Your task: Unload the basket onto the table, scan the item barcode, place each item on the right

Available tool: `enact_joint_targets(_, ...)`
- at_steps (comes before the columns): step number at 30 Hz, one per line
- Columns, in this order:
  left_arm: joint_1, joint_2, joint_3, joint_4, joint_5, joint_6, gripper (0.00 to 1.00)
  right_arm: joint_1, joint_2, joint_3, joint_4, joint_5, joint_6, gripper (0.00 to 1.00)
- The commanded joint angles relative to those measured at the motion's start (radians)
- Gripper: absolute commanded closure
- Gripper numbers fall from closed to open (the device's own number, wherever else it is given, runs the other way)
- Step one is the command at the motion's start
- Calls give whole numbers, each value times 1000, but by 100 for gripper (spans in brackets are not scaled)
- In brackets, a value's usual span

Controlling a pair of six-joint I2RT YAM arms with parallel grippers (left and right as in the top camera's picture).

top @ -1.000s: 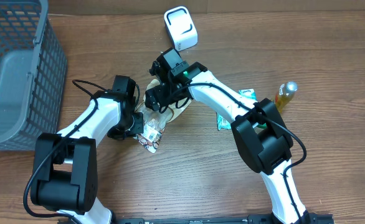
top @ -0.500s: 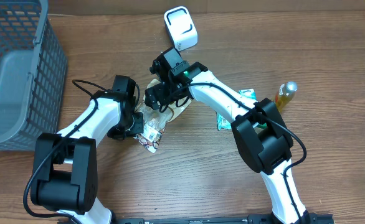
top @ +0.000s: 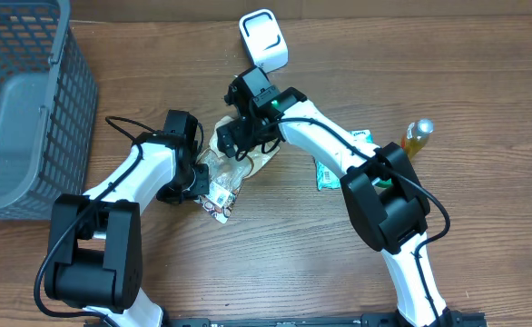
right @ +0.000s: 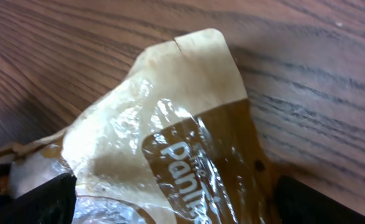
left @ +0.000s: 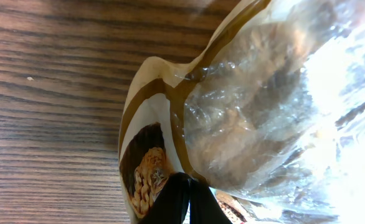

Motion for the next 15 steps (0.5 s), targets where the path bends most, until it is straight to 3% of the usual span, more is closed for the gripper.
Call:
enact_joint_targets(1, 0, 26, -34, 11, -32, -13, 96, 3, -48, -14, 5, -2, -5, 1)
enact_joint_targets(7, 0, 26, -34, 19, -32, -13, 96, 10, -47, -96, 44, -114, -5, 2)
enact_joint_targets(15, 0, 26, -34, 49, -32, -2, 96, 18, -47, -138, 36, -296, 3, 13)
